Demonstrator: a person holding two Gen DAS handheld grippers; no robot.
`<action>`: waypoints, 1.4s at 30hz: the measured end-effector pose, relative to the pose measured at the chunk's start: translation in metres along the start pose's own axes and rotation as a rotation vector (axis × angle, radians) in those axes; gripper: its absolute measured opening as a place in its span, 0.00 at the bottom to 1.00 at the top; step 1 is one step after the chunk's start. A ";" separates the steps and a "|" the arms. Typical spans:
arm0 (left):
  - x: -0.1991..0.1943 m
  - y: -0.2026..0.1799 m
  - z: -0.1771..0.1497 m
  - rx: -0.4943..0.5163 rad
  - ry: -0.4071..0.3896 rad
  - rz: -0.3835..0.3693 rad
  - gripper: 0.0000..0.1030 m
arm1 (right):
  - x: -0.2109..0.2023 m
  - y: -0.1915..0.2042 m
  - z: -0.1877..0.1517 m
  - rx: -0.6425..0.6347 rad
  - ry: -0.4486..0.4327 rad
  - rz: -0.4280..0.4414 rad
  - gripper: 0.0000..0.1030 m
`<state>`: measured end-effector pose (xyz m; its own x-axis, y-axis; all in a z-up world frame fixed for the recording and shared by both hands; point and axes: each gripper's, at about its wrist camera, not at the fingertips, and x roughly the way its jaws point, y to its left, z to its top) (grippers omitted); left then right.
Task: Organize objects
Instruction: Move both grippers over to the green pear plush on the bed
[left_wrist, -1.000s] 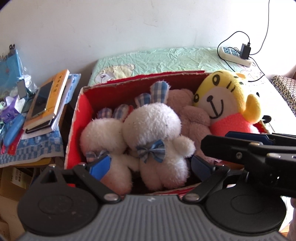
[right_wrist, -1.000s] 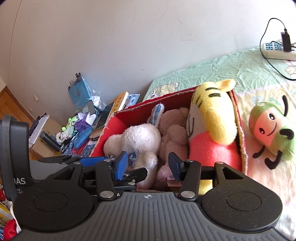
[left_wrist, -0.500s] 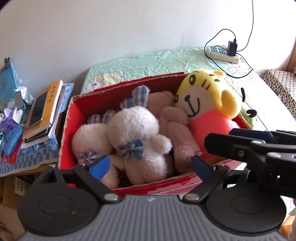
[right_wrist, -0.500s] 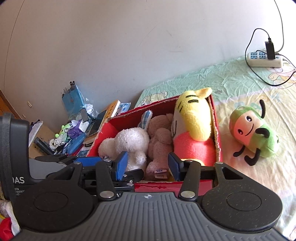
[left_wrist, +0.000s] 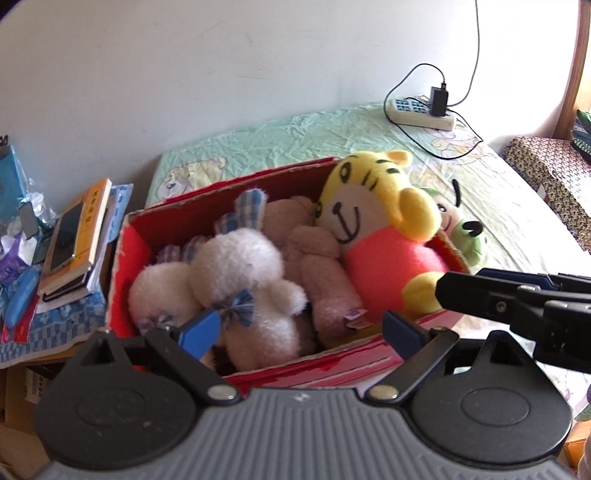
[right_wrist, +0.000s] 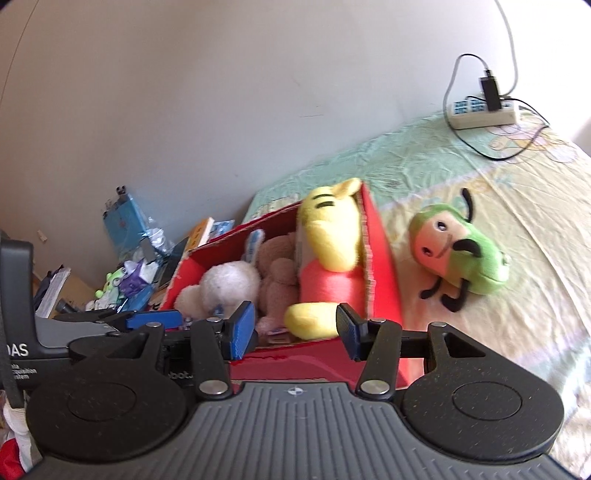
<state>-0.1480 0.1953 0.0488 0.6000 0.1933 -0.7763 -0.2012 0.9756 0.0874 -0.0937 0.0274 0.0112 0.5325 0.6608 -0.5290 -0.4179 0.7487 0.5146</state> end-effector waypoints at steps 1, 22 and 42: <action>0.000 -0.003 0.001 0.003 -0.003 -0.006 0.92 | -0.002 -0.003 0.000 0.001 -0.005 -0.006 0.51; -0.008 -0.088 0.031 -0.024 -0.021 0.038 0.92 | -0.030 -0.088 0.024 -0.010 0.039 -0.022 0.51; 0.038 -0.182 0.038 -0.019 0.070 0.025 0.92 | -0.050 -0.179 0.046 0.016 0.091 -0.021 0.51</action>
<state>-0.0592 0.0288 0.0272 0.5388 0.2091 -0.8161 -0.2306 0.9683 0.0959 -0.0114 -0.1418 -0.0236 0.4714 0.6474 -0.5988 -0.3950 0.7621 0.5130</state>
